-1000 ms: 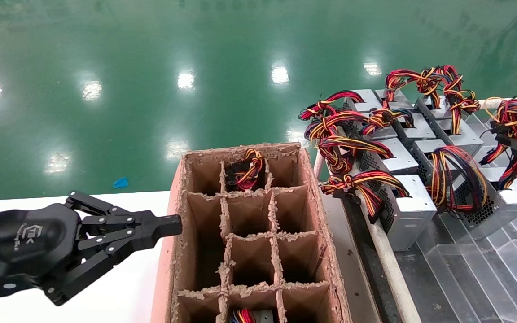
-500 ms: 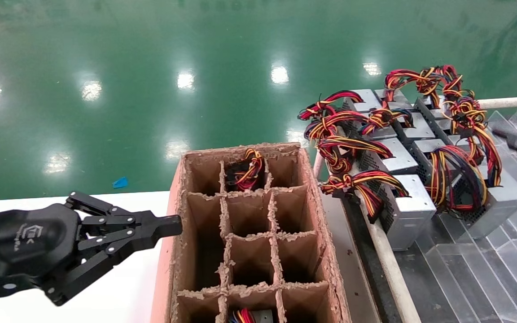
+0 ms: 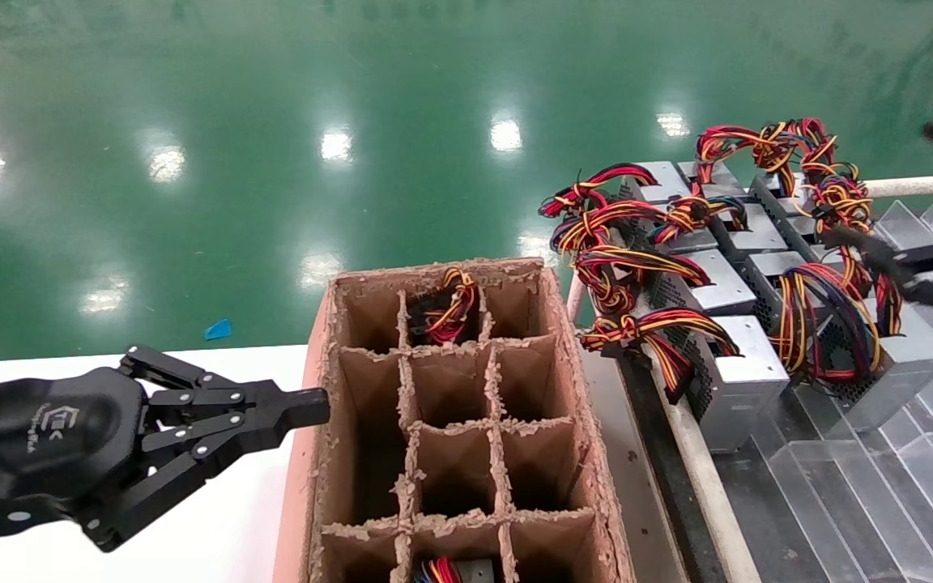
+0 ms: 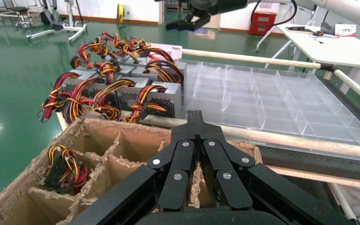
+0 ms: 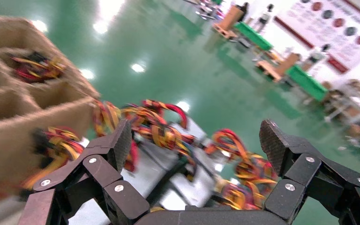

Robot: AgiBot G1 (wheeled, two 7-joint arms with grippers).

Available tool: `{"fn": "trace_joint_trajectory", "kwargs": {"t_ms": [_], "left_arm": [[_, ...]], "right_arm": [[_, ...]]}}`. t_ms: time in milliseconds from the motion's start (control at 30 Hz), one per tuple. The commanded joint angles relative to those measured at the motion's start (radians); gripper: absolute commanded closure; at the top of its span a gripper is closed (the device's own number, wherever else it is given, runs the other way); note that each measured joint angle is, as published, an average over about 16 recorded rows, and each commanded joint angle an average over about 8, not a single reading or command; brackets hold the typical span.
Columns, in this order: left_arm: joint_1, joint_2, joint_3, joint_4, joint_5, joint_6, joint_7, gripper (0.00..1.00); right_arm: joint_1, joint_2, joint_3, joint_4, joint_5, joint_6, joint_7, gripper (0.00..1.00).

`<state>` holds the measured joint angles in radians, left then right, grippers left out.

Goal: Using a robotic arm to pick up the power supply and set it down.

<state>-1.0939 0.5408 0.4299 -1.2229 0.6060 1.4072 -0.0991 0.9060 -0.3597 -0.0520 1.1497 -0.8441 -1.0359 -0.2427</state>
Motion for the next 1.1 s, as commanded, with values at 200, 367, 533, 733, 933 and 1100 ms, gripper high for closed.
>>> {"fn": "trace_joint_trajectory", "kwargs": {"t_ms": [200,367,533,733,933,1100], "left_arm": [[0.000,0.000,0.000,0.000,0.000,0.000,0.000,0.31],[0.000,0.000,0.000,0.000,0.000,0.000,0.000,0.00],[0.000,0.000,0.000,0.000,0.000,0.000,0.000,0.00],[0.000,0.000,0.000,0.000,0.000,0.000,0.000,0.00],[0.000,0.000,0.000,0.000,0.000,0.000,0.000,0.00],[0.000,0.000,0.000,0.000,0.000,0.000,0.000,0.00]], "right_arm": [[0.024,-0.036,-0.033,0.019,0.016,-0.066,0.062,0.00],[0.041,-0.062,-0.056,0.033,0.028,-0.113,0.106,0.00],[0.059,-0.088,-0.079,0.047,0.040,-0.160,0.150,0.00],[0.080,-0.119,-0.107,0.063,0.054,-0.217,0.203,0.00],[0.100,-0.149,-0.135,0.080,0.067,-0.273,0.256,0.00],[0.117,-0.174,-0.158,0.093,0.079,-0.319,0.299,0.00]]}}
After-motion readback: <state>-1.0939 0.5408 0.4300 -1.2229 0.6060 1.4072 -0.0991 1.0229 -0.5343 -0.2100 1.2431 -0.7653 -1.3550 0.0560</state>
